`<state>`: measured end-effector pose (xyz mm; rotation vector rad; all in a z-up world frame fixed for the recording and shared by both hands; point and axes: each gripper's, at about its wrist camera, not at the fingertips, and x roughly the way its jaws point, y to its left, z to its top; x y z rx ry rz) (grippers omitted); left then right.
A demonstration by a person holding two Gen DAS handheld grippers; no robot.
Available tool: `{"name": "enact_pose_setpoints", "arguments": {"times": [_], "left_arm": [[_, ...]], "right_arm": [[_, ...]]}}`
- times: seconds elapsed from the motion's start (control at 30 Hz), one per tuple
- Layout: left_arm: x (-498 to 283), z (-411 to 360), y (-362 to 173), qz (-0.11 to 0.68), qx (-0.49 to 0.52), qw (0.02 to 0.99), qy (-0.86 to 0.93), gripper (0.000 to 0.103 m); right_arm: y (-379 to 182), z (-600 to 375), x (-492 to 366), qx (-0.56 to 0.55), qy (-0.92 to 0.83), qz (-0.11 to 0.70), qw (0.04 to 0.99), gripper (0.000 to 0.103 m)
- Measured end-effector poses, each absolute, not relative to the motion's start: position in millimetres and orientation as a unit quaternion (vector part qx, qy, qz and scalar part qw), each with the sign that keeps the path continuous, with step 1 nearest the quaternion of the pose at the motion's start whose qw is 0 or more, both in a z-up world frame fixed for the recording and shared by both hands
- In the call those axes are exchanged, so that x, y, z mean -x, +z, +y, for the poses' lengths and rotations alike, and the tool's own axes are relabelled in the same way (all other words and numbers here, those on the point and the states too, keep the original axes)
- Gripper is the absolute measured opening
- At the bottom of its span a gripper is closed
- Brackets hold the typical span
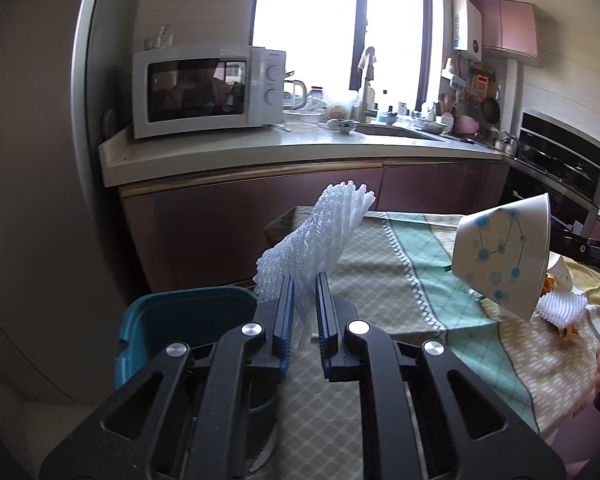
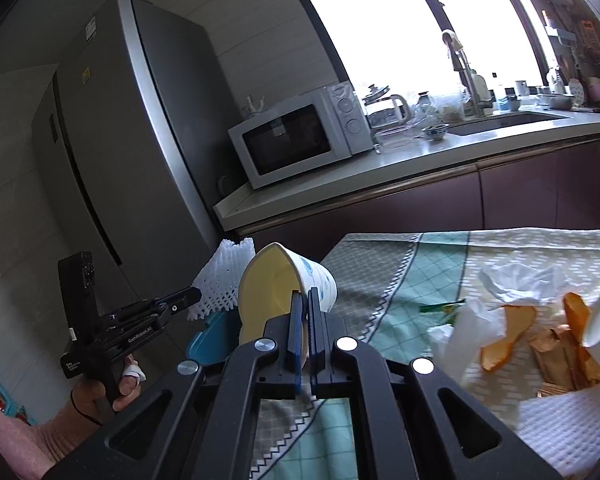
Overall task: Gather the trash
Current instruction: 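Carry the net and cup over the teal bin and open both tools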
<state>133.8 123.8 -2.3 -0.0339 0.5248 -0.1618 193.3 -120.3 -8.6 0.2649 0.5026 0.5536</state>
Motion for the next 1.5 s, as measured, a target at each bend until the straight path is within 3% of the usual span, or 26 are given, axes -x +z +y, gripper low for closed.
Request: {"name": "enact_pose_setpoints", "arguments": {"times": [0.23,0.67,0.9,1.03,1.13,1.37,1.5], "left_arm": [[-148.8,184.9,-30.5,0.296,0.024,0.954,-0.027,0.012],[-209.1,229.6,-89.6,0.368,0.057,0.928,0.003,0.013],[-234.6,233.1,-116.8,0.394,0.063,0.917,0.008,0.02],[-237.3,228.4,-125.1,0.399,0.066,0.914,0.014,0.026],[-234.4,228.5,-126.7,0.394,0.07,0.916,0.019,0.029],[-214.4,213.8,-109.4,0.365,0.062,0.929,0.008,0.034],[-202.2,190.1,-90.2,0.337,0.047,0.94,-0.025,0.039]], "right_arm": [[-24.7,-39.9,-246.5,-0.124,0.331,0.292,0.889,0.002],[-69.0,52.8,-305.7,-0.091,0.338,0.383,0.855,0.002],[-93.4,75.0,-327.2,-0.074,0.324,0.43,0.839,0.002],[-96.0,77.5,-330.4,-0.074,0.321,0.439,0.836,0.006],[-94.7,73.0,-329.3,-0.074,0.317,0.434,0.84,0.021],[-86.7,41.3,-311.5,-0.078,0.323,0.413,0.848,0.022],[-70.7,10.1,-286.5,-0.074,0.323,0.386,0.861,0.03]]}}
